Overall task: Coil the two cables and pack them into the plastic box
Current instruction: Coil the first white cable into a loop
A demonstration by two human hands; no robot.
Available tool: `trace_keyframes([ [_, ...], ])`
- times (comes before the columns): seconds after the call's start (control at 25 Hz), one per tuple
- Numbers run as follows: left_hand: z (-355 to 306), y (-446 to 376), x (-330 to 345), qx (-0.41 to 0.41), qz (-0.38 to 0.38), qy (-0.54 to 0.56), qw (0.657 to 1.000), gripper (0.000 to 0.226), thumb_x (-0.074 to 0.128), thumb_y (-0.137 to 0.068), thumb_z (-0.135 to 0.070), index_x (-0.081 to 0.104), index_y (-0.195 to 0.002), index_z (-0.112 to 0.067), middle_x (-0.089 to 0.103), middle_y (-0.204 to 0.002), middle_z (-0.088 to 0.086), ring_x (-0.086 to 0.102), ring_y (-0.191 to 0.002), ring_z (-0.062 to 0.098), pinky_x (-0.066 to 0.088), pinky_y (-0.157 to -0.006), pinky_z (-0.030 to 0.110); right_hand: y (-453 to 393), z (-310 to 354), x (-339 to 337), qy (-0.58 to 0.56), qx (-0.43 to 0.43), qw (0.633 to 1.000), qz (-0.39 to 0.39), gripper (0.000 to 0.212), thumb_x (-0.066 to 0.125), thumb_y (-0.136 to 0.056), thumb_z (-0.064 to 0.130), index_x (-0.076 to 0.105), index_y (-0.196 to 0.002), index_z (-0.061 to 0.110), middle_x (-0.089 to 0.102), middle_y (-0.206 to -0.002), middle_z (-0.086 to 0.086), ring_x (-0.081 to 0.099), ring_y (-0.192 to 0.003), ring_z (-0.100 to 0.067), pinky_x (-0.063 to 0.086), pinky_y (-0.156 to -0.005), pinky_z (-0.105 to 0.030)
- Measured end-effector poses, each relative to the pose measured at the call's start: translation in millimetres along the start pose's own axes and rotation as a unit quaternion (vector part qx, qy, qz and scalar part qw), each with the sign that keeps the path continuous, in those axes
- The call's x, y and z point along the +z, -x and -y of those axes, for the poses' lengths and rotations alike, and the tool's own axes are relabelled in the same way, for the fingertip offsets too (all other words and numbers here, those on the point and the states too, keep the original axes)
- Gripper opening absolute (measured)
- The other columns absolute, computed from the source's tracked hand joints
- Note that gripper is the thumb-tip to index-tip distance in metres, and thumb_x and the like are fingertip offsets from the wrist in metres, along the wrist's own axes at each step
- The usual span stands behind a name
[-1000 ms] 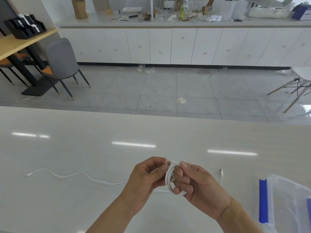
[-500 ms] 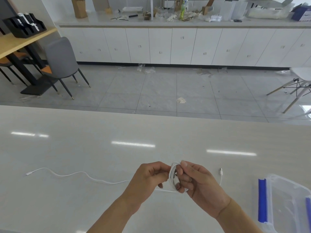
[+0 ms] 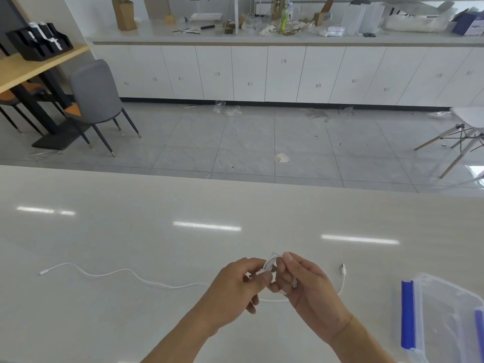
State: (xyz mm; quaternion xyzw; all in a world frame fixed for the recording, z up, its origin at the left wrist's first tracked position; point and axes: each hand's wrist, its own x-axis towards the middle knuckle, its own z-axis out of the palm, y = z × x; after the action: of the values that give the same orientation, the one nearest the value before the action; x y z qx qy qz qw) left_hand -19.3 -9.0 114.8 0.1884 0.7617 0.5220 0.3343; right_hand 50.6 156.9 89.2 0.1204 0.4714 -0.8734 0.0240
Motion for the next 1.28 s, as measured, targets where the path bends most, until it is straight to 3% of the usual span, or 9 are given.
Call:
trace_keyframes([
  [0.12, 11, 1, 5, 0.101, -0.112, -0.344, 0.927, 0.022, 0.046, -0.103, -0.032, 0.067, -0.102, -0.033, 0.059, -0.080, -0.014, 0.059, -0.072, 0.008, 0.048, -0.065, 0.025, 0, -5, -1, -0.051, 0.013, 0.998, -0.043, 0.028, 0.053, -0.095, 0.023, 0.058, -0.077, 0.002, 0.038, -0.063, -0.004, 0.044, -0.056, -0.018, 0.052, -0.071, -0.033],
  [0.2, 14, 3, 10, 0.120, -0.142, -0.408, 0.894, 0.022, 0.040, -0.104, -0.036, 0.062, -0.101, -0.034, 0.056, -0.084, -0.016, 0.054, -0.073, 0.009, 0.037, -0.062, 0.022, 1, -7, -1, -0.077, 0.018, 0.995, -0.060, 0.027, 0.055, -0.094, 0.023, 0.059, -0.077, 0.002, 0.036, -0.064, -0.005, 0.043, -0.055, -0.018, 0.053, -0.069, -0.033],
  [0.28, 16, 5, 10, 0.123, -0.133, -0.366, 0.913, 0.024, 0.037, -0.105, -0.036, 0.058, -0.095, -0.035, 0.054, -0.084, -0.021, 0.049, -0.072, 0.006, 0.036, -0.062, 0.021, 5, -7, 0, -0.096, 0.020, 0.992, -0.078, 0.027, 0.056, -0.093, 0.023, 0.060, -0.074, 0.004, 0.035, -0.064, -0.004, 0.041, -0.054, -0.017, 0.053, -0.067, -0.032],
  [0.48, 18, 14, -3, 0.069, -0.029, -0.082, 0.994, 0.028, 0.045, -0.105, -0.028, 0.065, -0.084, -0.026, 0.065, -0.075, -0.030, 0.058, -0.064, -0.004, 0.045, -0.062, 0.011, 13, -3, 5, -0.174, 0.034, 0.978, -0.107, 0.032, 0.052, -0.095, 0.022, 0.060, -0.068, 0.008, 0.030, -0.066, -0.001, 0.037, -0.054, -0.017, 0.055, -0.064, -0.030],
  [0.6, 27, 13, -5, 0.062, -0.035, -0.089, 0.994, 0.019, 0.049, -0.103, -0.027, 0.064, -0.092, -0.027, 0.067, -0.086, -0.021, 0.062, -0.081, 0.001, 0.054, -0.070, 0.022, 21, -9, 8, -0.180, 0.045, 0.977, -0.105, 0.034, 0.050, -0.098, 0.021, 0.061, -0.068, 0.008, 0.032, -0.065, -0.001, 0.039, -0.053, -0.016, 0.055, -0.069, -0.031],
  [0.8, 41, 18, 18, 0.165, -0.126, -0.221, 0.953, 0.014, 0.040, -0.102, -0.032, 0.046, -0.112, -0.038, 0.060, -0.103, -0.023, 0.060, -0.086, -0.001, 0.045, -0.068, 0.012, 27, -29, 20, -0.174, 0.041, 0.974, -0.138, 0.032, 0.053, -0.097, 0.024, 0.064, -0.072, 0.006, 0.038, -0.064, -0.003, 0.044, -0.058, -0.019, 0.057, -0.070, -0.032],
  [0.92, 47, 13, 18, 0.147, -0.075, -0.088, 0.982, 0.009, 0.044, -0.102, -0.041, 0.050, -0.107, -0.035, 0.067, -0.096, -0.020, 0.069, -0.084, 0.001, 0.053, -0.071, 0.018, 27, -37, 27, -0.196, 0.045, 0.972, -0.122, 0.033, 0.050, -0.098, 0.025, 0.063, -0.074, 0.006, 0.044, -0.062, -0.004, 0.051, -0.066, -0.025, 0.059, -0.071, -0.031],
  [1.0, 54, 8, 11, 0.083, -0.029, 0.051, 0.995, 0.003, 0.056, -0.100, -0.028, 0.059, -0.101, -0.028, 0.073, -0.091, -0.011, 0.071, -0.079, 0.010, 0.057, -0.069, 0.024, 30, -42, 28, -0.199, 0.051, 0.971, -0.122, 0.033, 0.049, -0.100, 0.025, 0.063, -0.077, 0.006, 0.046, -0.062, -0.005, 0.054, -0.068, -0.026, 0.058, -0.072, -0.032],
  [1.28, 72, -4, 2, -0.036, 0.035, 0.161, 0.986, 0.008, 0.071, -0.090, -0.013, 0.067, -0.096, -0.009, 0.079, -0.084, 0.012, 0.075, -0.076, 0.025, 0.059, -0.062, 0.026, 50, -69, 12, -0.032, 0.038, 0.981, -0.185, 0.022, 0.065, -0.092, 0.016, 0.070, -0.096, -0.005, 0.069, -0.087, -0.015, 0.064, -0.084, -0.022, 0.056, -0.082, -0.030],
])
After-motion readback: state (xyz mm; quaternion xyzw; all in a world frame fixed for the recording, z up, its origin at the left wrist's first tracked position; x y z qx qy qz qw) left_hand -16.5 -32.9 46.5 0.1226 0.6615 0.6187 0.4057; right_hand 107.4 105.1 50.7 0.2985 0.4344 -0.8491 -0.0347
